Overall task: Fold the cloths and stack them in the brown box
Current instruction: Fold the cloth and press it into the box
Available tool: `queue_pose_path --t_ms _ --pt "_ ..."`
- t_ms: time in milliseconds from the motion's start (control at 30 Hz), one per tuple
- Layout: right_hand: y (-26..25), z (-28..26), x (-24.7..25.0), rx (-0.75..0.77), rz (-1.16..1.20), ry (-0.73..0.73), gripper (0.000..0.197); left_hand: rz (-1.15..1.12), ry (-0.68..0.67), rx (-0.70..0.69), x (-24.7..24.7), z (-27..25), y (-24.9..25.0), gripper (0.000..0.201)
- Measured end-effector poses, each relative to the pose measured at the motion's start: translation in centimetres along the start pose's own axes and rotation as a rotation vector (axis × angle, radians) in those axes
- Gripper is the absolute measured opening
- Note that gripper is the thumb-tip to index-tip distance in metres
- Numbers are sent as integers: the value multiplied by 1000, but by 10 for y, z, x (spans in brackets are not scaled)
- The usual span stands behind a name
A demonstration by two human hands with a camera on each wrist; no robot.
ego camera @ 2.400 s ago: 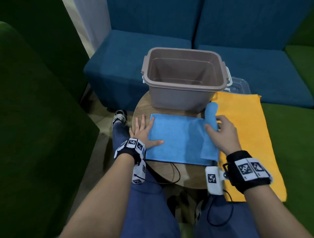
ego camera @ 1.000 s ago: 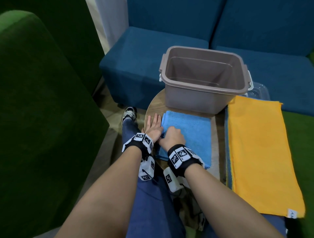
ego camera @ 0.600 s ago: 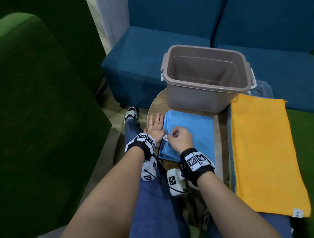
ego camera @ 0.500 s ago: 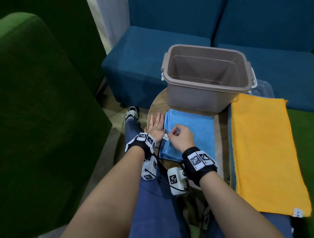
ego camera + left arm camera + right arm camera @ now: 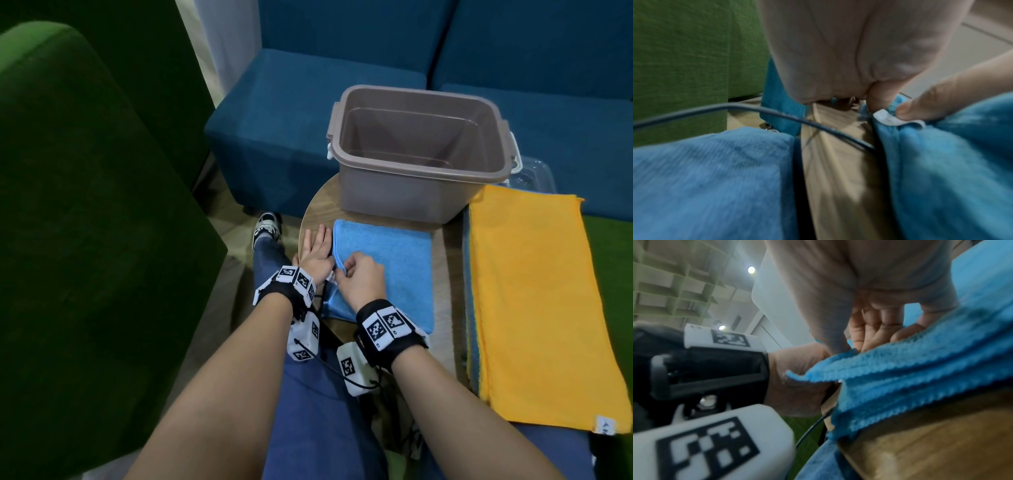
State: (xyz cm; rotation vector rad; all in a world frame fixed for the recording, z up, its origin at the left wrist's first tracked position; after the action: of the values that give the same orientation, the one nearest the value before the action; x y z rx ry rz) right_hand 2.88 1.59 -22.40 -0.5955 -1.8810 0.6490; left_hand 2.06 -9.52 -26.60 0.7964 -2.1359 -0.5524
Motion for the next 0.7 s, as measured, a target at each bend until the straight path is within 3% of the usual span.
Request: queue_pose_path --t_ms 200,333,433,567,700 --pt "-5 -1 1 112 19 -56 15 -78 25 5 3 0 2 54" --pt "2 -5 -4 173 -320 -209 46 111 2 -1 -2 1 -2 70" --pt "39 -7 -2 103 -534 -335 60 153 1 -12 -4 2 -3 75" --pt "85 -5 30 -105 -508 -283 59 147 -14 -7 -6 2 -2 77" --pt "87 -2 36 -187 -503 -256 62 135 -42 -5 -5 -1 1 75"
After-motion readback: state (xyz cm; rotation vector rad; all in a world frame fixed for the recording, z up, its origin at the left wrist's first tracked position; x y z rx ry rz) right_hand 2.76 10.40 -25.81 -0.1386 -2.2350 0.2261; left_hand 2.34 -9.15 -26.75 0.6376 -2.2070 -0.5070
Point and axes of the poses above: each hand's wrist, its own z-axis towards the middle knuckle, its own x-axis out of the back of the hand, y = z × x, the point moved 10 cm from there along z, towards the middle knuckle, and after that the axes turned 12 degrees about -y, right-handed, at the moved point
